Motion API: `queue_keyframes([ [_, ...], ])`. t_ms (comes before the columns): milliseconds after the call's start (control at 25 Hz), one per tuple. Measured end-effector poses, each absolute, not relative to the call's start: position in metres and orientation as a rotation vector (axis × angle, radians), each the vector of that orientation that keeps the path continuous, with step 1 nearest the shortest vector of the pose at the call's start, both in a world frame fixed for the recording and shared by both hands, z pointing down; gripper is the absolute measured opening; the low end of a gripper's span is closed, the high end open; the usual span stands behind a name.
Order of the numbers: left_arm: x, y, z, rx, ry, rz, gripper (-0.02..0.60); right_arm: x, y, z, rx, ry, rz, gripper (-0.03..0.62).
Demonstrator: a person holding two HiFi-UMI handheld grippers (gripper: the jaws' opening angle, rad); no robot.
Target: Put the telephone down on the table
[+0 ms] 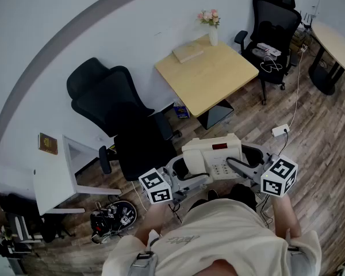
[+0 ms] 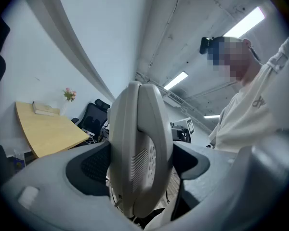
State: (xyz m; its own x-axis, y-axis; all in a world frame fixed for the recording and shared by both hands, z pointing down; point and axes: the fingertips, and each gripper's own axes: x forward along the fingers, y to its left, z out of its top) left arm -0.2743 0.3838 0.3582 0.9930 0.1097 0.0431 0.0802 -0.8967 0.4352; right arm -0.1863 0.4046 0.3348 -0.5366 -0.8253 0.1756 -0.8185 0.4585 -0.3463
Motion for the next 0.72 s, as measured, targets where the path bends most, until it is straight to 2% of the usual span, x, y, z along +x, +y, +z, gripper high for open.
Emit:
queue_keyframes([
  [720,-0.268,0.374,0.369,2.702,0.167,0.091,0.390,-0.182,0.397,0.346,-1.519,2.650,-0.593,0.221],
])
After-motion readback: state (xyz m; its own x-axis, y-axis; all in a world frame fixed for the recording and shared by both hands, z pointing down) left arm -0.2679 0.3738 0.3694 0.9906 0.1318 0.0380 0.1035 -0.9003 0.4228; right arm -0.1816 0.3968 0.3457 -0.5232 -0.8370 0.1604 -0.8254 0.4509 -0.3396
